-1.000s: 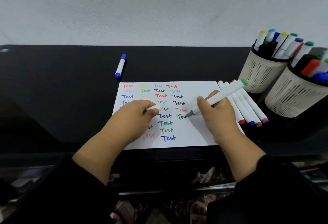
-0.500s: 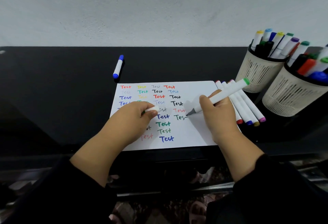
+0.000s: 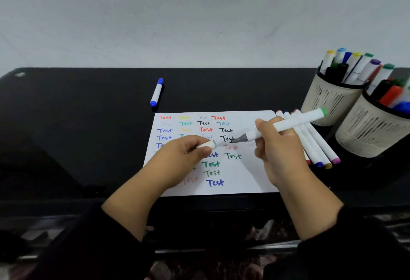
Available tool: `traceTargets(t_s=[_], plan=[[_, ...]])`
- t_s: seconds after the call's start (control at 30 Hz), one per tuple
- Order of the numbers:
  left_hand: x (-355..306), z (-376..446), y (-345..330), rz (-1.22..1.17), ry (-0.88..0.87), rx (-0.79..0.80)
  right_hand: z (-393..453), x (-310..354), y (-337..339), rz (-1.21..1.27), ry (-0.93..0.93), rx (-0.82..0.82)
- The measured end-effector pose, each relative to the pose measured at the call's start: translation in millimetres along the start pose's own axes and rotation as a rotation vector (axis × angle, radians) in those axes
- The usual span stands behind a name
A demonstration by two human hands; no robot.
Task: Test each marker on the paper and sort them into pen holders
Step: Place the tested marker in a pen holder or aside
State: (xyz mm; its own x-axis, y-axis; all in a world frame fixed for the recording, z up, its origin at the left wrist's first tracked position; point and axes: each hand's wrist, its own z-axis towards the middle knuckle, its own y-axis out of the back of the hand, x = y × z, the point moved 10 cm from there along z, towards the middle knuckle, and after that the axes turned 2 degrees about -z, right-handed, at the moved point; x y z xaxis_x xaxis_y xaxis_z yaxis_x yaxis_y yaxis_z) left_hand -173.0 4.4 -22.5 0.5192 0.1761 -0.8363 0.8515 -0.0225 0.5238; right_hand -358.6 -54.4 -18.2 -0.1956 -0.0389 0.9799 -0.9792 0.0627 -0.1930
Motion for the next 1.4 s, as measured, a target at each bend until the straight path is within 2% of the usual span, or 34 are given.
traceTargets(t_s=[0.13,0.3,0.43,0.8,1.23,1.4], plan=[[-1.8,-1.6,-1.6,-0.056,-0.006,0.015,-6.1,2.9,-12.8,0.04,0.0,0.049],[-3.4,-3.3,-2.0,-0.059,-0.018,0.01,-12.6,4.5,-26.0,-0.04,0.026,0.091],[-7.9,-5.6,0.1,-0.043,-0.035,0.001,-19.1,3.2,-42.6,-0.095,0.03,0.192],[-10.3,-8.7,22.4,-0.003,-0.034,-0.146,-24.5,-3.7,-72.5,-0.075,-0.055,0.33],[-26.2,-14.4,24.4,0.144,-0.114,-0.205,-22.5,-2.1,-63.1,-0.101,-0.105,0.274],[-14.3,-12.1,33.7,0.186,-0.073,-0.224,-2.5,7.5,-25.5,0.089,-0.101,0.156]])
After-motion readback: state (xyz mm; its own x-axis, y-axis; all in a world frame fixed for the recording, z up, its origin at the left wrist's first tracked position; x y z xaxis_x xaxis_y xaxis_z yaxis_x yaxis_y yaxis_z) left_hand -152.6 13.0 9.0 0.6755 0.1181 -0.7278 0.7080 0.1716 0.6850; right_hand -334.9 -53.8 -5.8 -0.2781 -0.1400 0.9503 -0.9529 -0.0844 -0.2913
